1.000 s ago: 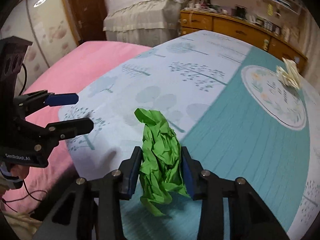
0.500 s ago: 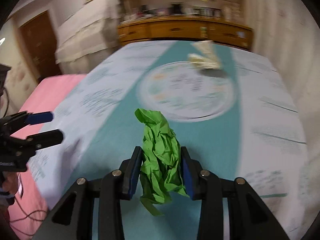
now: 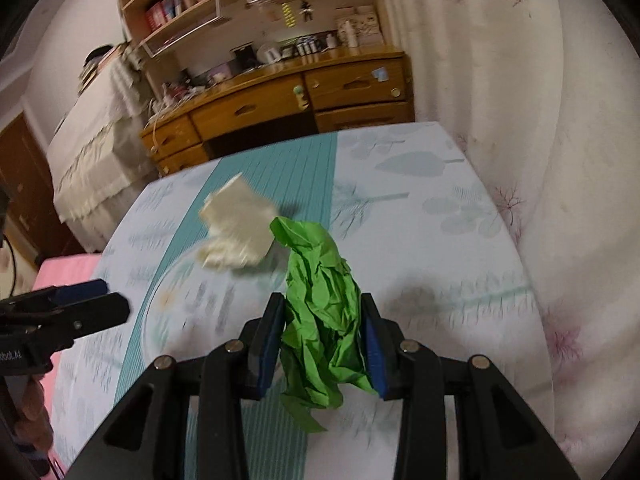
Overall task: Collect trash
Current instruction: 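Grasp the cream tissue with the left tool while the right tool holds the green paper, then carry the cream tissue and green paper down over the floor bin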
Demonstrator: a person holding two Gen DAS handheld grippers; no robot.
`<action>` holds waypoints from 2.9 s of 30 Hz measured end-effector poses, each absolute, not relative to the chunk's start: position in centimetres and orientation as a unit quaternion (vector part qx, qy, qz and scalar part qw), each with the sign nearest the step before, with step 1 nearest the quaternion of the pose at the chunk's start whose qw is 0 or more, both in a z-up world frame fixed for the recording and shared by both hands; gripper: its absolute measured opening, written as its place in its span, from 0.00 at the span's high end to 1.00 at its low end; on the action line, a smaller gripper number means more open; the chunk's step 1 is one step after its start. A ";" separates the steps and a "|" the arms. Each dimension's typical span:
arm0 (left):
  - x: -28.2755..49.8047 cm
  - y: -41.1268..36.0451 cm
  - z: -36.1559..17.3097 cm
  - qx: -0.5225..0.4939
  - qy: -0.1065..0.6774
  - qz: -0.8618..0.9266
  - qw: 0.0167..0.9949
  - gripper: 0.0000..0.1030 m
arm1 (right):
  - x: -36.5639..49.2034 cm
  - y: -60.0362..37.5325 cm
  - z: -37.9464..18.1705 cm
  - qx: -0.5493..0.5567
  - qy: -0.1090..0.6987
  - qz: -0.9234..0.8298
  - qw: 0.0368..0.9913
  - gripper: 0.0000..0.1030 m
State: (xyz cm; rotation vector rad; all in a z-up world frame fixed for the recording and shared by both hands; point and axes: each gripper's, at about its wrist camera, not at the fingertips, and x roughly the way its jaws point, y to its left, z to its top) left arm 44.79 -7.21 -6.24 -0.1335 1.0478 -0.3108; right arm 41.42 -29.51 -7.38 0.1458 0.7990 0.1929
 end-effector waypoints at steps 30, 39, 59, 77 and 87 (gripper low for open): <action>42.7 -8.5 -7.2 -0.063 0.469 -0.116 0.873 0.73 | 39.6 -27.2 -9.9 0.072 0.418 0.132 0.896 0.64; 25.8 -3.6 -1.7 -0.043 0.437 -0.162 0.884 0.73 | 26.9 -23.4 -6.3 0.089 0.392 0.195 0.895 0.64; -0.3 2.3 -8.0 0.051 0.394 -0.171 0.902 0.73 | 2.0 -14.0 -11.1 -0.076 0.335 0.276 0.897 0.64; 1.3 1.5 -26.7 0.010 0.523 -0.177 0.834 0.73 | 4.9 -13.8 -30.0 -0.134 0.518 0.218 0.817 0.64; 5.0 2.8 -35.3 -0.075 0.578 -0.137 0.801 0.72 | 9.2 -16.8 -38.9 -0.009 0.609 0.158 0.777 0.64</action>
